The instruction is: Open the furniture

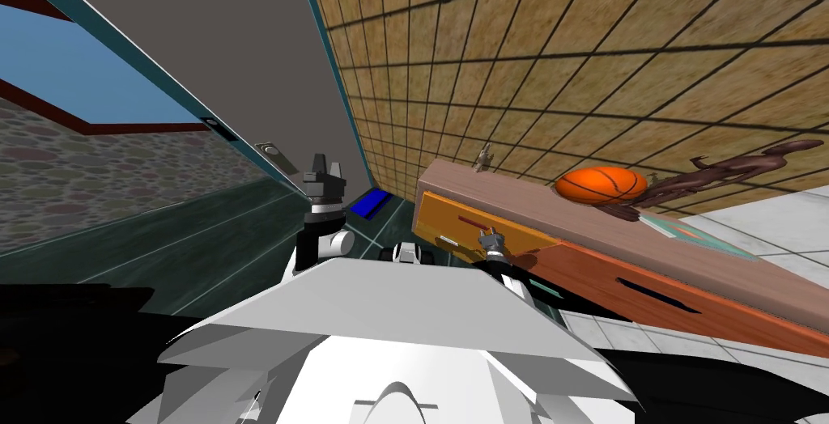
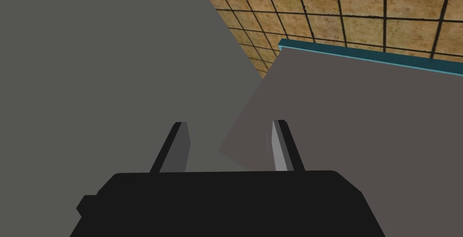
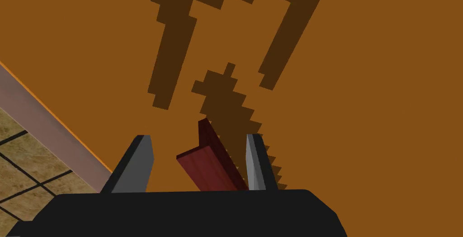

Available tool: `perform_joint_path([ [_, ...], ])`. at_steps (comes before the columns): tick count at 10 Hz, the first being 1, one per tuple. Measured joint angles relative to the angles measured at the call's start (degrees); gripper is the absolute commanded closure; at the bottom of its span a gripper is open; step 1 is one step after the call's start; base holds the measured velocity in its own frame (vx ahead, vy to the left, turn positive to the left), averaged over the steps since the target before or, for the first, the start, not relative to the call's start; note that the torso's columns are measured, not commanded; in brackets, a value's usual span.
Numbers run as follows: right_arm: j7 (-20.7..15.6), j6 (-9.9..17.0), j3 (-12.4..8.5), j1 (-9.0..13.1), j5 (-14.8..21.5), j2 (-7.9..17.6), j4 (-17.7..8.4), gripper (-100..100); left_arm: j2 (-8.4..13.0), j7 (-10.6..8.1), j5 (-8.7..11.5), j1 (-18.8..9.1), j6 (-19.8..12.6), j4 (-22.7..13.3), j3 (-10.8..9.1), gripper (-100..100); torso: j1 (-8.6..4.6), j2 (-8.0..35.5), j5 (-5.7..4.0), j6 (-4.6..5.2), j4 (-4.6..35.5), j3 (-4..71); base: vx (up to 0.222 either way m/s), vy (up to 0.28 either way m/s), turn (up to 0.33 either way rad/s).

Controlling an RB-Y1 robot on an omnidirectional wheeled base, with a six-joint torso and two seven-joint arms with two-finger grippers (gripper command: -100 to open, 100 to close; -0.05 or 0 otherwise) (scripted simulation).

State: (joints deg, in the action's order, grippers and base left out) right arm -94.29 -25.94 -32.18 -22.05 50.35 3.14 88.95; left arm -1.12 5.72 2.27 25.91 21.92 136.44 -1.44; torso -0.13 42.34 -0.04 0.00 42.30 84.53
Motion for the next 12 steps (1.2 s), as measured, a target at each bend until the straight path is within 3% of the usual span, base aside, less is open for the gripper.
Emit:
perform_joint_path([
  [2,0.46,0.15,-0.13,-0.42,-0.04,0.58,0.68,100,-0.01,0.0,0.0,-0.02,0.0,0.0,0.01,0,0.46,0.26,-0.04,-0.07,-0.02,-0.18,-0.153,0.097,-0.022],
  [9,1.82,0.11,0.6,-2.51,0.1,1.16,1.88,100,-0.01,0.0,0.0,-0.02,0.0,0.0,0.01,0,0.23,0.13,0.07,-0.05,0.05,-0.07,-0.154,0.068,-0.016],
  [10,1.94,-0.02,0.74,-2.81,0.12,1.18,2.1,-100,-0.01,0.0,0.0,-0.02,0.0,0.0,0.01,0,0.26,0.08,0.11,-0.03,0.06,-0.03,-0.089,0.067,0.072],
  [12,4.89,1.8,0.96,-4.37,-0.06,3.77,3.8,-100,-0.01,0.0,0.0,0.0,0.0,0.0,0.01,0,0.09,-0.51,0.08,-0.06,-0.1,0.32,-0.001,0.053,0.067],
])
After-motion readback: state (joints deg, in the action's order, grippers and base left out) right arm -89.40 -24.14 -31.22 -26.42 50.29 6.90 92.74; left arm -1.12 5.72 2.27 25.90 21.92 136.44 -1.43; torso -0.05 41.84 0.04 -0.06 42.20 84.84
